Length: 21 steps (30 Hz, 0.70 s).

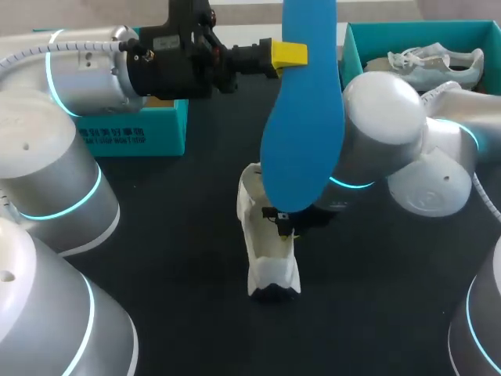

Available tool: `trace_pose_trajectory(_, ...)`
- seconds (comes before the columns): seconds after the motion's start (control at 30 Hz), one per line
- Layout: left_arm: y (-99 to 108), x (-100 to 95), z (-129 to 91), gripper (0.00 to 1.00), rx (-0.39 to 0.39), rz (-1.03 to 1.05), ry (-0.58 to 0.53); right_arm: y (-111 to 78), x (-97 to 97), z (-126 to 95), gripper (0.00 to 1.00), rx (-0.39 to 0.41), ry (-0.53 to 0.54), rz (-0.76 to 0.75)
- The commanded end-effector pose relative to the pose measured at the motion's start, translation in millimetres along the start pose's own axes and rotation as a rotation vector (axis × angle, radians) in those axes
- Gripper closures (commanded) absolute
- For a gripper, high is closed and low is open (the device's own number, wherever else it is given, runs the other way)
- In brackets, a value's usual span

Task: Take the shoe out of the shoebox, open the shoe tongue, remove and reinsert the insole, then place the shoe into the shoebox

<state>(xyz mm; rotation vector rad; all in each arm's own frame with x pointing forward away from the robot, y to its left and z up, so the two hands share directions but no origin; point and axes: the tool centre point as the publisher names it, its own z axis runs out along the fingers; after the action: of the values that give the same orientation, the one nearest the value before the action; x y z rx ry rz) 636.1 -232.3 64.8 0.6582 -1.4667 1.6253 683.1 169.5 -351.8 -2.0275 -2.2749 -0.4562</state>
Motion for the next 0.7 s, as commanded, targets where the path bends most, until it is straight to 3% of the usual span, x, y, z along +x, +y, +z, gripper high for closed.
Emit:
trace_pose_trajectory(0.03, 1.3, -0.4, 0.0, 1.00, 0.000, 0.000, -0.001, 4.7, -2.2, 13.2, 1.00, 0.028, -0.003, -0.005)
trace_pose_trajectory(0.47, 1.3, -0.4, 0.0, 1.00, 0.000, 0.000, -0.001, 1.3, -2.9, 35.4, 1.00, 0.047, 0.027, 0.025)
trace_pose_trajectory(0.5, 1.3, -0.4, 0.0, 1.00, 0.000, 0.000, -0.001, 0.3, -3.1, 34.0, 0.71, 0.042, 0.030, 0.039)
trace_pose_trajectory(0.53, 1.3, -0.4, 0.0, 1.00, 0.000, 0.000, -0.001, -0.4, -3.0, 31.8, 0.26, 0.044, 0.032, 0.038)
trace_pose_trajectory(0.57, 1.3, -0.4, 0.0, 1.00, 0.000, 0.000, -0.001, -1.5, -2.5, 28.1, 0.00, 0.040, 0.045, 0.051)
trace_pose_trajectory(0.7, 1.3, -0.4, 0.0, 1.00, 0.000, 0.000, -0.001, -3.1, 0.8, 6.8, 0.00, 0.025, 0.070, 0.048)
